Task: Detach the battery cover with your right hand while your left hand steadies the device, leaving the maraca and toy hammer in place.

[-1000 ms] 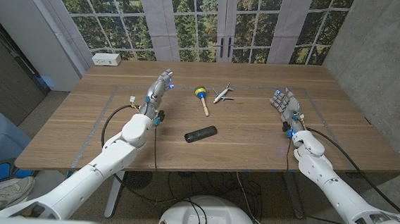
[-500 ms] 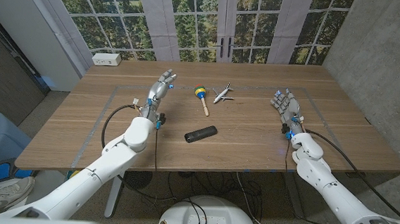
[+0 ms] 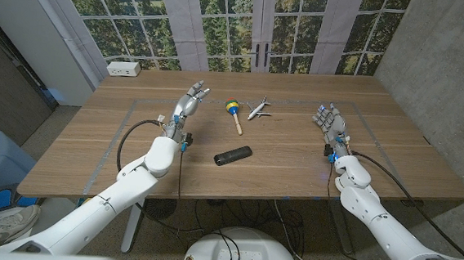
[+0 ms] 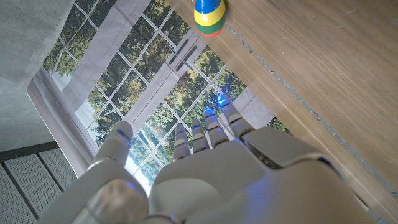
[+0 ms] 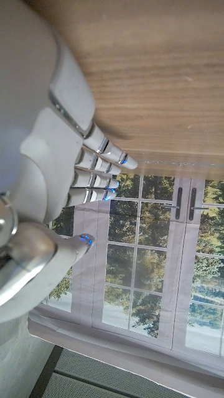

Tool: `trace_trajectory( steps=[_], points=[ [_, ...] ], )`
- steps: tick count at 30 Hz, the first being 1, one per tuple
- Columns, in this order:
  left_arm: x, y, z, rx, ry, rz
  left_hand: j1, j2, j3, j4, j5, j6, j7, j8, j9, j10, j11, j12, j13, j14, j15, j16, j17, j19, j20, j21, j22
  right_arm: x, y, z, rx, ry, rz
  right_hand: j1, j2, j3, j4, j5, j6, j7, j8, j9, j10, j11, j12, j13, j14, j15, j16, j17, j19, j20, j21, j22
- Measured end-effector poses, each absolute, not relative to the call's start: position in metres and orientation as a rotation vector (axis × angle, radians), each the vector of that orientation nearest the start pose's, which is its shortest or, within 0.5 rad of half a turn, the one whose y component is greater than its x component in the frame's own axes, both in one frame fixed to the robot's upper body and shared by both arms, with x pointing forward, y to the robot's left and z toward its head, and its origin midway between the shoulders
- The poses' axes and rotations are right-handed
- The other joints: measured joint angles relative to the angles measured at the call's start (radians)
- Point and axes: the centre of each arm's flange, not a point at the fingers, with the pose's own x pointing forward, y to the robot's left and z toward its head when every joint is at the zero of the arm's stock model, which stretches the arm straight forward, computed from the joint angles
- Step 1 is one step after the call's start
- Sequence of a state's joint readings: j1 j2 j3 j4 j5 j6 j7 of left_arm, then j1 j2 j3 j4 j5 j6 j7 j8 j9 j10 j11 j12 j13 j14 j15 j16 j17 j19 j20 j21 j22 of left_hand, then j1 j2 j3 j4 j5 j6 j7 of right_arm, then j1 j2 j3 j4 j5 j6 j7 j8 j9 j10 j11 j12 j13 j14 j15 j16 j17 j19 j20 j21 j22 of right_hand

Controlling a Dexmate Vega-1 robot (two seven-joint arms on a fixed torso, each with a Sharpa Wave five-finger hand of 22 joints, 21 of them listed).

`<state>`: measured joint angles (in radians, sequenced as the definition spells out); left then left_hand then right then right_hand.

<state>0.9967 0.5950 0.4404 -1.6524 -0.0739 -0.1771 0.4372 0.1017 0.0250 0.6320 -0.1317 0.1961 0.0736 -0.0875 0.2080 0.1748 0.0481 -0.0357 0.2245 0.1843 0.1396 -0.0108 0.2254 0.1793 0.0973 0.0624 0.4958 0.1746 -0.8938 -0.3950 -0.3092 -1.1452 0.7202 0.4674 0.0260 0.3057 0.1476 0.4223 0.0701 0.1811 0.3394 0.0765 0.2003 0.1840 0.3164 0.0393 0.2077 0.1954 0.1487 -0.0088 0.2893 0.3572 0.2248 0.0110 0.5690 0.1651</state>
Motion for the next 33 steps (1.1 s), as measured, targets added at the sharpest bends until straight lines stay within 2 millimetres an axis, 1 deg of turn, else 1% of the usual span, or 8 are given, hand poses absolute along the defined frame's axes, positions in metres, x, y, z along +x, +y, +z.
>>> trace_trajectory(
  steps=[7,9,14,20,22,27,29,33],
  points=[
    [0.58,0.23,-0.034,0.488,-0.762,0.067,0.0,0.0,0.0,0.0,-0.004,0.0,0.0,0.0,0.0,0.005,-0.005,0.0,0.0,0.0,0.0,-0.004,0.0,0.0,0.0,0.0,0.005,0.653,-0.31,-0.085,0.241,-0.632,0.081,0.0,0.0,-0.003,-0.003,0.0,0.0,0.0,0.0,0.0,0.0,0.0,0.0,0.0,0.0,0.0,0.0,-0.005,0.0,0.0,0.0,0.0],
    [0.578,0.228,-0.035,0.506,-0.762,0.07,0.0,0.0,-0.003,-0.003,-0.004,0.0,0.0,0.0,0.0,0.009,-0.002,0.0,0.0,0.0,0.0,-0.004,0.0,0.0,0.0,0.0,0.005,0.653,-0.31,-0.086,0.242,-0.633,0.081,0.0,0.0,-0.005,-0.005,0.0,0.0,0.0,0.0,0.0,0.006,-0.006,0.0,0.0,0.0,0.0,0.0,-0.005,0.0,0.0,0.0,0.0],
    [0.573,0.223,-0.035,0.544,-0.764,0.07,0.0,0.0,0.001,-0.007,-0.004,0.005,0.006,0.0,0.0,0.009,-0.002,0.0,0.0,0.0,0.0,-0.004,0.0,0.0,0.0,-0.004,0.005,0.651,-0.31,-0.089,0.243,-0.637,0.079,0.0,0.0,-0.002,-0.009,0.0,0.0,0.0,0.0,0.0,0.007,-0.007,0.0,0.0,0.004,0.004,0.0,-0.005,0.0,0.0,0.0,0.0],
    [0.568,0.218,-0.035,0.601,-0.767,0.072,0.005,-0.005,0.001,-0.007,-0.004,0.009,0.002,0.0,0.0,0.016,-0.009,0.0,0.0,0.005,-0.005,-0.004,0.0,0.0,0.0,-0.005,0.005,0.648,-0.311,-0.092,0.248,-0.644,0.076,0.0,0.0,-0.001,-0.01,0.0,0.009,-0.002,0.0,0.0,0.007,-0.007,0.0,0.0,0.005,0.005,0.0,-0.005,0.0,0.0,-0.008,0.0],
    [0.568,0.218,-0.035,0.616,-0.763,0.077,0.005,-0.005,0.0,-0.014,-0.004,0.009,0.002,0.0,0.0,0.02,-0.013,0.0,0.0,0.005,-0.005,-0.004,0.0,0.002,0.002,-0.008,0.005,0.647,-0.311,-0.094,0.25,-0.644,0.076,0.0,0.0,-0.003,-0.012,-0.002,0.011,0.0,0.0,0.0,0.011,-0.004,0.0,0.0,0.005,0.005,0.0,-0.005,0.0,0.0,-0.008,0.001],
    [0.563,0.213,-0.033,0.667,-0.765,0.082,0.009,-0.009,0.004,-0.018,-0.004,0.018,0.004,0.0,0.0,0.029,-0.015,0.0,0.0,0.011,-0.011,-0.004,0.0,0.002,0.002,-0.012,0.005,0.644,-0.313,-0.095,0.255,-0.651,0.072,0.0,0.0,-0.005,-0.014,-0.004,0.011,0.0,0.0,0.0,0.014,0.0,0.0,0.001,0.005,0.005,0.0,-0.005,0.0,0.0,-0.008,0.005],
    [0.561,0.211,-0.032,0.689,-0.767,0.082,0.013,-0.013,0.005,-0.026,-0.004,0.018,0.004,0.0,0.0,0.03,-0.016,0.0,0.0,0.012,-0.012,-0.004,0.0,0.002,0.002,-0.012,0.005,0.644,-0.313,-0.096,0.257,-0.654,0.071,0.0,0.0,-0.006,-0.014,-0.004,0.011,0.0,0.0,0.0,0.014,0.0,0.0,0.003,0.005,0.005,0.0,-0.005,0.007,0.007,-0.008,0.005],
    [0.56,0.21,-0.032,0.738,-0.753,0.093,0.027,-0.016,0.008,-0.038,-0.004,0.023,0.009,0.0,0.0,0.039,-0.025,0.0,0.0,0.028,-0.028,-0.009,0.0,0.011,0.0,-0.012,0.005,0.643,-0.313,-0.098,0.261,-0.656,0.069,0.0,0.0,-0.005,-0.014,-0.004,0.014,0.004,0.0,0.0,0.018,-0.004,0.0,0.003,0.005,0.005,0.0,-0.005,0.007,0.007,-0.016,0.005]
  ],
)
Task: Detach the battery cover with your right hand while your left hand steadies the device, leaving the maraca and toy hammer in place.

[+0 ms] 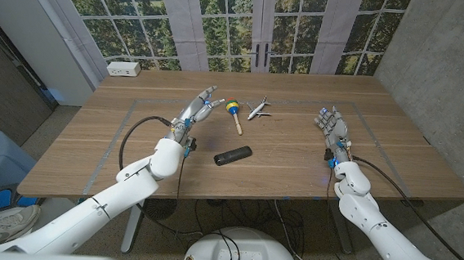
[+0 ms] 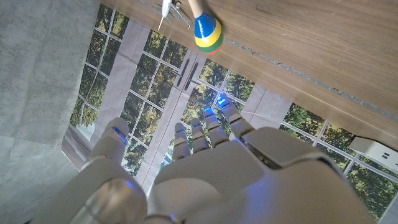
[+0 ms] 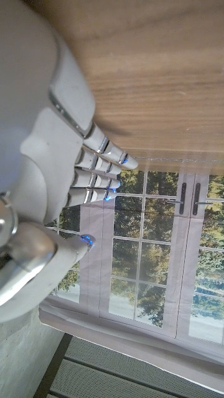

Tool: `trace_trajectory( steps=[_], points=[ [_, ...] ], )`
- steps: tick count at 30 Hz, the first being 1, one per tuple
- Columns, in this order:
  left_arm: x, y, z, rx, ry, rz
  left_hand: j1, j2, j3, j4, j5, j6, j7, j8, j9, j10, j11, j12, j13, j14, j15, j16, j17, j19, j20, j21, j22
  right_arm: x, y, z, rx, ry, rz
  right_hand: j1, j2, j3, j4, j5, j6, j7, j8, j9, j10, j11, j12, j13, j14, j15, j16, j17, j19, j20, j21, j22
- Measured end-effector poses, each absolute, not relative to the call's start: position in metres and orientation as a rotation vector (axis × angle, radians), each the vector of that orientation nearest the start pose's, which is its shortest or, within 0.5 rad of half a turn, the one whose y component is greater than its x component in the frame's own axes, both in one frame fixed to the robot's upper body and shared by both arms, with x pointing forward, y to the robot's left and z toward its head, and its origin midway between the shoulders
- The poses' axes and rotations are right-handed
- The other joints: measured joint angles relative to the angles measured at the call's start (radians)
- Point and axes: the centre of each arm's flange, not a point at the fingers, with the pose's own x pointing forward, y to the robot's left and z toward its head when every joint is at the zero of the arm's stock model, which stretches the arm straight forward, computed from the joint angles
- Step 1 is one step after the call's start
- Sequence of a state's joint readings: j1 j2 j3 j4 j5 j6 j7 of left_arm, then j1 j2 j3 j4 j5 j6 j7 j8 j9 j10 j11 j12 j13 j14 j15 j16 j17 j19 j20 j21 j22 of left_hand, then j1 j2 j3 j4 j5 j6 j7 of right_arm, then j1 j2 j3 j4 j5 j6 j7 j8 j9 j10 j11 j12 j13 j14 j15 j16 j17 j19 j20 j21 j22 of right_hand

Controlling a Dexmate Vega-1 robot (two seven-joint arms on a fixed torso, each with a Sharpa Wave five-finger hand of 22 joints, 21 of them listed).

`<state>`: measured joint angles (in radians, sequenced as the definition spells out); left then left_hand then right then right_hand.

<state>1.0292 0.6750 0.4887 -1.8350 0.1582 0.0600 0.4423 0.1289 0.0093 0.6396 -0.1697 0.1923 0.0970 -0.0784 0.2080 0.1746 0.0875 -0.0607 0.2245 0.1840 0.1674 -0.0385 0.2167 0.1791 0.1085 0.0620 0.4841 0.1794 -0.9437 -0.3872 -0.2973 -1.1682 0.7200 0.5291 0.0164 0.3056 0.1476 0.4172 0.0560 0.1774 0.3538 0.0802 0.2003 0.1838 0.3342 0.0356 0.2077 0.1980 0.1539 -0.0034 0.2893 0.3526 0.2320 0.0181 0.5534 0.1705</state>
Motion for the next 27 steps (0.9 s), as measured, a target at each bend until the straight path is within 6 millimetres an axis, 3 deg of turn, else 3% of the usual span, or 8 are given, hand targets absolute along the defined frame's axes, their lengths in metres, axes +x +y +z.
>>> trace_trajectory(
  steps=[18,27],
  points=[
    [0.544,0.189,-0.029,0.935,-0.743,0.102,0.064,0.01,0.015,-0.014,-0.008,0.016,0.016,0.008,0.005,0.027,-0.016,0.0,0.0,0.036,-0.002,0.0,0.0,0.023,0.006,-0.004,0.0,0.638,-0.315,-0.106,0.282,-0.673,0.053,-0.012,0.012,0.001,-0.009,0.0,0.005,-0.002,0.0,0.0,0.005,0.005,0.0,0.0,0.004,-0.004,0.0,0.0,0.0,0.0,0.0,0.0],
    [0.538,0.18,-0.032,1.012,-0.74,0.097,0.105,-0.008,0.019,-0.018,-0.012,0.02,0.02,0.008,0.005,0.042,-0.026,-0.005,0.005,0.073,-0.002,0.0,0.0,0.04,0.006,-0.004,0.0,0.632,-0.316,-0.109,0.291,-0.684,0.044,-0.012,0.012,-0.002,-0.012,0.0,0.009,-0.005,0.0,0.0,0.005,0.005,0.0,0.0,0.004,-0.004,0.0,0.0,0.004,0.004,-0.007,0.0]
  ],
)
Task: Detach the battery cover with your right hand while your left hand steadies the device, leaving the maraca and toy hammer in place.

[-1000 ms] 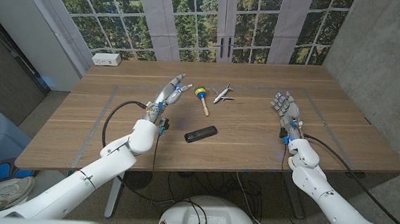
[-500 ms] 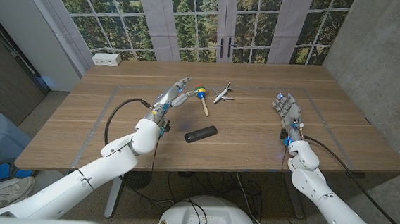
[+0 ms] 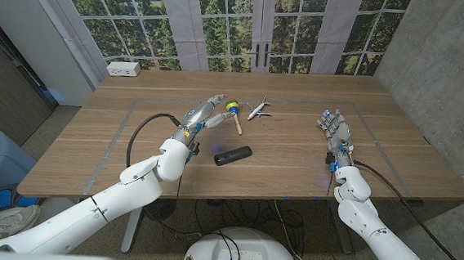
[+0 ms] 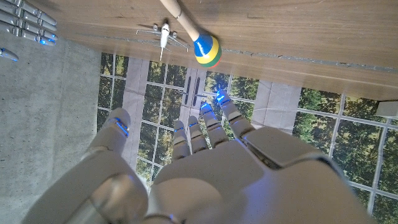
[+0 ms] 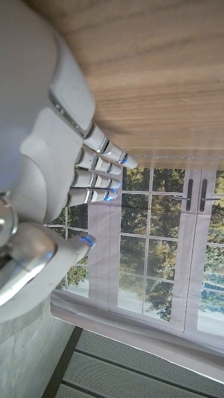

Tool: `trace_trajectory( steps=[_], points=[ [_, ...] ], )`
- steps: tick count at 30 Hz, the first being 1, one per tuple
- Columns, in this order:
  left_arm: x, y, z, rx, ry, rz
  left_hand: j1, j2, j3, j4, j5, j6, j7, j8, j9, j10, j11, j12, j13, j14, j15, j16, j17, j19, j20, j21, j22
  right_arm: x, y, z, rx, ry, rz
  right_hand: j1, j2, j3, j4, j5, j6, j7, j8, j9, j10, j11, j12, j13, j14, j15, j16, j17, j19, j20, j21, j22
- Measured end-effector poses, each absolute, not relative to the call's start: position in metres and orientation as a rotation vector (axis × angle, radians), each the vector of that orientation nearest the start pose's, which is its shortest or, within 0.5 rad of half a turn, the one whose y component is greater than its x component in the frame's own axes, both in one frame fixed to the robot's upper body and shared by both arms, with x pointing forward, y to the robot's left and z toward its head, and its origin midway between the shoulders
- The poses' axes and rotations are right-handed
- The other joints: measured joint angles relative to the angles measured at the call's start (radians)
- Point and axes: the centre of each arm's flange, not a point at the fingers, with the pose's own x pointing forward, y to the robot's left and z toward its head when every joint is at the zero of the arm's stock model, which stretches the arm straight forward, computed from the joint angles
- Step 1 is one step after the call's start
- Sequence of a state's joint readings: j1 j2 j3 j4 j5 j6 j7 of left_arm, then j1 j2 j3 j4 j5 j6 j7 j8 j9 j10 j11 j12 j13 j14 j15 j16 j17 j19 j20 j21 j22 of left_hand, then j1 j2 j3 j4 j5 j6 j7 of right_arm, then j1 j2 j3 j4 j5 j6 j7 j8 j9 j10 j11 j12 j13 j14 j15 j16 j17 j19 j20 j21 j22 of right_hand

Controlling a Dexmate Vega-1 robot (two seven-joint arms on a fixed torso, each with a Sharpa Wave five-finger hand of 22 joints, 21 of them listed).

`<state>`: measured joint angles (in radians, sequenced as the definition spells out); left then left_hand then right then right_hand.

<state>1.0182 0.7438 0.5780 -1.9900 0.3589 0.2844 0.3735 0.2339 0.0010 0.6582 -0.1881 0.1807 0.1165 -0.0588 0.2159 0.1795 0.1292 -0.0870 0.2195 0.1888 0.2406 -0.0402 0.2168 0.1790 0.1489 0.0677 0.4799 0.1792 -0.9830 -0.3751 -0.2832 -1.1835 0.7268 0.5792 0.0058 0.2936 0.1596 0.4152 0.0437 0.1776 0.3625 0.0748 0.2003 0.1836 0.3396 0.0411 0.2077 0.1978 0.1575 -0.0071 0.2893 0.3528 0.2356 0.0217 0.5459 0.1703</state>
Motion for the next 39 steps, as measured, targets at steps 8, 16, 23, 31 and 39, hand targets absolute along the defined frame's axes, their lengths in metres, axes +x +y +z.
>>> trace_trajectory(
  steps=[8,16,23,31,39],
  points=[
    [0.532,0.174,-0.033,1.057,-0.737,0.093,0.033,-0.014,0.0,0.0,0.0,0.019,0.0,0.014,0.0,0.023,-0.002,0.0,0.0,0.012,-0.001,0.005,0.0,0.004,-0.004,-0.004,0.0,0.627,-0.318,-0.112,0.294,-0.688,0.04,0.0,0.0,0.0,0.0,0.0,0.0,0.0,0.0,0.0,0.0,0.0,0.0,0.0,0.0,0.0,0.0,0.0,0.0,0.0,0.0,0.0],
    [0.525,0.171,-0.035,1.099,-0.727,0.105,0.082,-0.045,-0.012,0.001,-0.007,0.129,0.004,0.056,0.0,0.049,-0.008,0.0,0.0,0.022,-0.001,0.0,0.0,0.011,-0.011,-0.018,0.0,0.621,-0.32,-0.117,0.298,-0.692,0.036,0.0,0.0,-0.003,-0.002,0.0,0.0,0.0,0.0,0.0,0.0,0.0,0.0,0.0,0.003,0.004,0.0,0.0,0.0,0.0,0.0,0.0],
    [0.518,0.164,-0.037,1.151,-0.721,0.119,0.153,-0.081,-0.028,0.0,-0.007,0.234,-0.001,0.094,0.005,0.122,-0.018,0.001,0.0,0.057,0.0,0.0,0.0,0.043,-0.014,-0.022,0.005,0.616,-0.323,-0.121,0.301,-0.697,0.032,0.0,0.0,-0.003,-0.002,0.0,0.0,0.0,0.0,0.0,0.0,0.0,0.0,0.0,0.003,0.004,0.0,0.0,0.0,0.0,-0.008,0.0],
    [0.509,0.153,-0.039,1.249,-0.692,0.146,0.211,-0.102,-0.036,0.0,-0.007,0.261,0.0,0.102,0.005,0.189,-0.033,0.014,0.0,0.082,-0.001,0.0,0.0,0.063,-0.016,-0.023,0.002,0.61,-0.325,-0.125,0.304,-0.704,0.031,0.0,0.0,-0.003,-0.002,0.0,0.004,0.004,0.0,0.0,0.011,0.0,0.0,0.0,0.007,0.007,0.007,0.0,0.0,0.0,-0.008,0.0],
    [0.504,0.148,-0.042,1.321,-0.665,0.174,0.281,-0.116,-0.059,0.005,-0.007,0.283,-0.008,0.106,0.005,0.244,-0.048,0.017,0.005,0.154,-0.002,0.019,0.005,0.129,-0.041,-0.019,0.005,0.606,-0.326,-0.127,0.305,-0.708,0.031,0.0,0.0,-0.003,-0.002,0.0,0.009,-0.002,0.0,0.0,0.011,0.0,0.0,0.0,0.007,0.007,0.007,0.002,0.002,0.002,-0.014,0.0]
  ],
)
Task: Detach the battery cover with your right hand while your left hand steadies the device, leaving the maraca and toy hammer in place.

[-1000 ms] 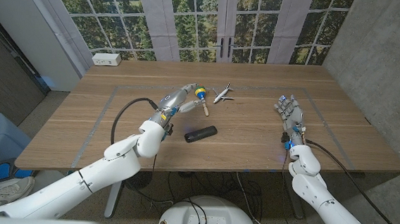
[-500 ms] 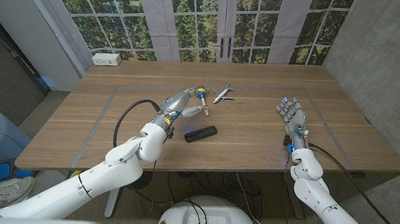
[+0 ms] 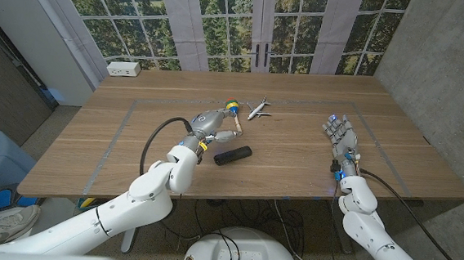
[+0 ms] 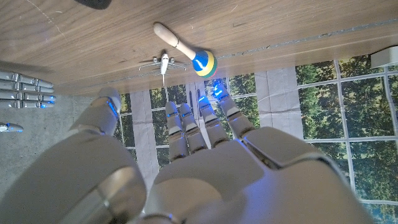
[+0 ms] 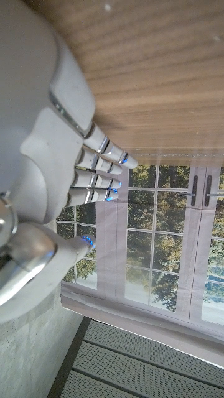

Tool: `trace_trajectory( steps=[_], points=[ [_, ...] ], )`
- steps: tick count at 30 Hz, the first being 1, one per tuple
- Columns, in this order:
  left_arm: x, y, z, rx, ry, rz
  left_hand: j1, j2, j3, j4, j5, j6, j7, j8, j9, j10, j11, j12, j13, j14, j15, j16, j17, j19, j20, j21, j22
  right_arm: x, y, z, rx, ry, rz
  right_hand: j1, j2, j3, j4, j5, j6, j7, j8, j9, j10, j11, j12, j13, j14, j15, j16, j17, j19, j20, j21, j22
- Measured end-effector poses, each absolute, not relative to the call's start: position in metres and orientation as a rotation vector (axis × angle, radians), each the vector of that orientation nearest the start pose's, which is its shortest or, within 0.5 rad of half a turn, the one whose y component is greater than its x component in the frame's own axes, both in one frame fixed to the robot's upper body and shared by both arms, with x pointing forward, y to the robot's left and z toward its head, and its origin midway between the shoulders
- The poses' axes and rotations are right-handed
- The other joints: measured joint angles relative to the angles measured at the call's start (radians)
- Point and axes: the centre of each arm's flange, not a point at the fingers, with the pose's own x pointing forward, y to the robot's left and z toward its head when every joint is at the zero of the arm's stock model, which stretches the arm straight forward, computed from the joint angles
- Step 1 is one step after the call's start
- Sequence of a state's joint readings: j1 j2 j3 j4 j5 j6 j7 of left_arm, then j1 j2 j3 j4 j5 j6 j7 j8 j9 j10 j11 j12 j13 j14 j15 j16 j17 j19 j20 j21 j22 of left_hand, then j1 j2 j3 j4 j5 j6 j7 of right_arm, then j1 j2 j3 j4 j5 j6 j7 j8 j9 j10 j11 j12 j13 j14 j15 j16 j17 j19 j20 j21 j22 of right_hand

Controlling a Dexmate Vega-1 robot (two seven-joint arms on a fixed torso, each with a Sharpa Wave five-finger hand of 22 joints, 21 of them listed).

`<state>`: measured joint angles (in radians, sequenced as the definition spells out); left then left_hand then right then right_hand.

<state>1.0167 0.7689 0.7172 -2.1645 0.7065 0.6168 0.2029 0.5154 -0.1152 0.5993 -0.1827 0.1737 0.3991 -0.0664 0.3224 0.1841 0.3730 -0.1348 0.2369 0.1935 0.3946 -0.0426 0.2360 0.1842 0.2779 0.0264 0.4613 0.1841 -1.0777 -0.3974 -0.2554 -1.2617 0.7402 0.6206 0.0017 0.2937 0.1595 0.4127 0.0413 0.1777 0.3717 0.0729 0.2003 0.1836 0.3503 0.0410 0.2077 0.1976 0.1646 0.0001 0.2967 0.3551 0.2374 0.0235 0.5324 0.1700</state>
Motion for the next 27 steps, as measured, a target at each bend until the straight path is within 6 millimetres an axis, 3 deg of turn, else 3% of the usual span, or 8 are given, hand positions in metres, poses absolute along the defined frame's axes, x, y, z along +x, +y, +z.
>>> trace_trajectory(
  steps=[4,21,22,27],
  points=[
    [0.502,0.144,-0.044,1.345,-0.654,0.179,0.027,-0.006,-0.026,0.005,0.0,0.026,0.005,0.002,-0.002,0.038,-0.01,0.0,0.0,0.068,-0.003,0.02,0.009,0.07,-0.025,0.02,0.005,0.605,-0.326,-0.127,0.305,-0.711,0.031,0.0,0.0,-0.001,-0.001,0.0,0.0,0.0,0.0,0.0,0.0,0.0,0.0,0.0,0.0,0.0,0.0,0.0,0.0,0.0,0.0,0.0],
    [0.497,0.142,-0.049,1.478,-0.561,0.243,0.056,-0.011,-0.042,0.005,0.0,0.049,0.01,0.002,-0.001,0.052,-0.013,0.0,0.0,0.075,-0.006,0.02,0.009,0.076,-0.032,0.02,0.009,0.604,-0.326,-0.128,0.301,-0.713,0.041,0.0,0.0,-0.004,-0.004,0.0,0.0,0.0,0.0,0.0,0.011,0.004,0.0,0.0,0.011,0.0,0.0,0.0,0.007,0.0,-0.008,0.0],
    [0.496,0.132,-0.053,1.479,-0.561,0.222,0.056,-0.011,-0.042,0.005,0.0,0.053,0.01,0.002,0.0,0.056,-0.01,0.0,0.0,0.075,-0.006,0.02,0.009,0.079,-0.03,0.02,0.009,0.604,-0.326,-0.128,0.302,-0.714,0.046,0.0,0.0,-0.004,-0.004,0.0,0.0,0.0,0.0,0.0,0.011,0.003,0.0,0.0,0.011,0.0,0.0,0.0,0.007,0.0,-0.008,0.0],
    [0.497,0.13,-0.055,1.505,-0.527,0.218,0.066,-0.009,-0.062,0.009,0.0,0.099,0.017,0.019,0.0,0.078,-0.01,0.0,0.0,0.093,-0.004,0.022,0.013,0.09,-0.035,0.025,0.009,0.603,-0.326,-0.129,0.303,-0.714,0.049,0.0,0.0,-0.004,-0.004,0.0,0.0,0.0,0.0,0.0,0.013,0.002,0.0,0.0,0.011,0.0,0.0,0.0,0.007,0.0,-0.011,0.0]
  ],
)
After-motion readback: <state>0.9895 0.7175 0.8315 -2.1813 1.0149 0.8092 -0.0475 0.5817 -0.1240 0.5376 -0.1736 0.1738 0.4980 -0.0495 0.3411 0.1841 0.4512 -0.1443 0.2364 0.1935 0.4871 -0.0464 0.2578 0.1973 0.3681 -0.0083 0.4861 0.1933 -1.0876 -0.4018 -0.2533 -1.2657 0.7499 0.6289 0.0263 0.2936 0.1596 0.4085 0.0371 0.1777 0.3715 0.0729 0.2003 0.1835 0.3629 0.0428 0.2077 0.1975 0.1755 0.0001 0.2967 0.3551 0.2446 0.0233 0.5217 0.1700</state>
